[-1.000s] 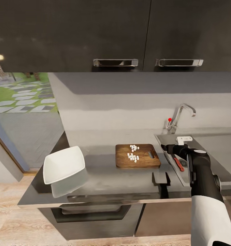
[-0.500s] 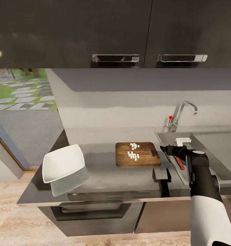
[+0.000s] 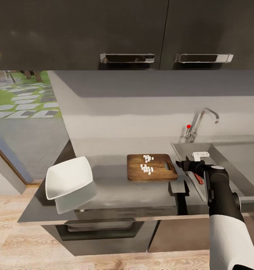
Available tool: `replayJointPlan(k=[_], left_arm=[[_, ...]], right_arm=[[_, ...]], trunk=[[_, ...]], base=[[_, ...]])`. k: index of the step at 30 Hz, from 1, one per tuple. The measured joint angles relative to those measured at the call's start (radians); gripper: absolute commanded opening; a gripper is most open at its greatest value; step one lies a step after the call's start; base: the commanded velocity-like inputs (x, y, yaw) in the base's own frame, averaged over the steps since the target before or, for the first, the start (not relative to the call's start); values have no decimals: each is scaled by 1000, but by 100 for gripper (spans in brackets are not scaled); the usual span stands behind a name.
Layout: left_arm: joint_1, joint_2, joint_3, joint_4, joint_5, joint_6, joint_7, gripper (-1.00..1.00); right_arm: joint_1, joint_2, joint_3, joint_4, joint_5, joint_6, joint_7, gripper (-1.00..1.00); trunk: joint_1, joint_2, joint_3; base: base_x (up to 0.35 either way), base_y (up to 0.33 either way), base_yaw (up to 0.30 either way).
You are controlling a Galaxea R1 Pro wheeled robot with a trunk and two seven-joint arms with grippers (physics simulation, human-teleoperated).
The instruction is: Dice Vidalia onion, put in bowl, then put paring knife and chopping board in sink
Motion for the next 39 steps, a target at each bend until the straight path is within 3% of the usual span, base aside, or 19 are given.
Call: replayJointPlan(k=[15,39], left_arm=[[0,-1,0,0,0,0,0,100],[0,0,0,1,0,1,-1,100]], right_arm=[[1,2,1,1,0,-2,-1,100],[1,3,2,19,0,-6,-5,100]], trunk=[[0,0,-21],[0,0,-22]], base=[[0,0,0],[90,15,0]])
